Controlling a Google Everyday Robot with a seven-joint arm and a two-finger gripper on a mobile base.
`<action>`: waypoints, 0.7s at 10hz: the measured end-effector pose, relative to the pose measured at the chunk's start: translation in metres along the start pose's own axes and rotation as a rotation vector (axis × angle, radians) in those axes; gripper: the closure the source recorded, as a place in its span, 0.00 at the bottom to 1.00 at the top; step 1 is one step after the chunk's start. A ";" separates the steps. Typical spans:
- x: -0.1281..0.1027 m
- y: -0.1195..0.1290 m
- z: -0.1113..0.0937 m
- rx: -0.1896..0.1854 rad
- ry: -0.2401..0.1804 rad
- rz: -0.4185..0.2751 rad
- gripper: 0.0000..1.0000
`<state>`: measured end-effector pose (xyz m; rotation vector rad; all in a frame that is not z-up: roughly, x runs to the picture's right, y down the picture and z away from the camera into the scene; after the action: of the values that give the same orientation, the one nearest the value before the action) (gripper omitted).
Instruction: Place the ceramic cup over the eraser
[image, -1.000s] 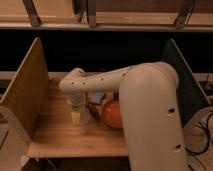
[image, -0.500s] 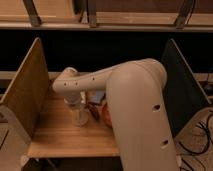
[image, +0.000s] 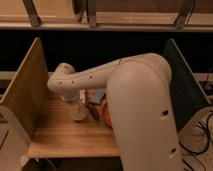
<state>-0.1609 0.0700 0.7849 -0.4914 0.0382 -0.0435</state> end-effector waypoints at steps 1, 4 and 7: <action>0.007 -0.016 -0.030 0.064 0.016 0.014 1.00; 0.053 -0.058 -0.108 0.197 0.069 0.114 1.00; 0.127 -0.103 -0.162 0.255 0.133 0.263 1.00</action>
<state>-0.0452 -0.1035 0.6879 -0.2245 0.2243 0.1750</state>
